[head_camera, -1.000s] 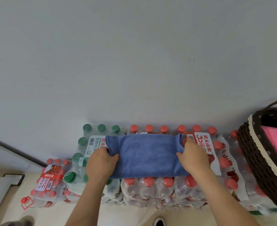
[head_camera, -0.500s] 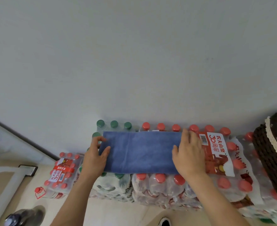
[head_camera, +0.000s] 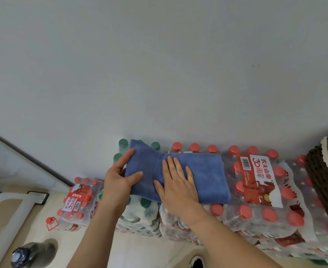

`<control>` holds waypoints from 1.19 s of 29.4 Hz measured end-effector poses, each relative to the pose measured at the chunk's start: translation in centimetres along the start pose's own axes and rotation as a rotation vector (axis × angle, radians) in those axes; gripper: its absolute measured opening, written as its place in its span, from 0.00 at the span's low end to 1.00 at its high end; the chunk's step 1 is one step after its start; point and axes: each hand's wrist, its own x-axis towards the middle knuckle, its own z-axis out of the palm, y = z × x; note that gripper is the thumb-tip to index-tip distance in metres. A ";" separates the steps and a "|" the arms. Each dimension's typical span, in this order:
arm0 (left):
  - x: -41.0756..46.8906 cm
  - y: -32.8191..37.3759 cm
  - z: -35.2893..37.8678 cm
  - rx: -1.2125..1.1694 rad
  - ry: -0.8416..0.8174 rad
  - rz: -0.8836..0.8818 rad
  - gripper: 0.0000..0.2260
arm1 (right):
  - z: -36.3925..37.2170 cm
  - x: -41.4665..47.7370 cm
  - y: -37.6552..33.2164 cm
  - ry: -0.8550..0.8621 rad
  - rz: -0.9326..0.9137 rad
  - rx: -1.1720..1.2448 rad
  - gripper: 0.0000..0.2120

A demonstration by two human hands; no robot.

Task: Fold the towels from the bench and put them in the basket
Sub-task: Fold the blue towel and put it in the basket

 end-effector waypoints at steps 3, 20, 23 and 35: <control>-0.3 1.6 1.7 0.119 -0.047 0.055 0.32 | -1.4 0.0 0.6 -0.031 -0.030 0.241 0.36; -3.2 -3.3 8.4 0.837 -0.350 0.608 0.28 | -9.2 -0.8 10.0 0.050 0.489 1.610 0.10; -3.2 -6.8 7.9 1.037 -0.348 0.627 0.33 | -8.8 -1.1 10.4 0.106 0.425 1.396 0.13; -2.4 -7.7 9.5 1.411 -0.342 0.696 0.21 | -6.3 -1.1 12.0 0.173 0.364 0.902 0.09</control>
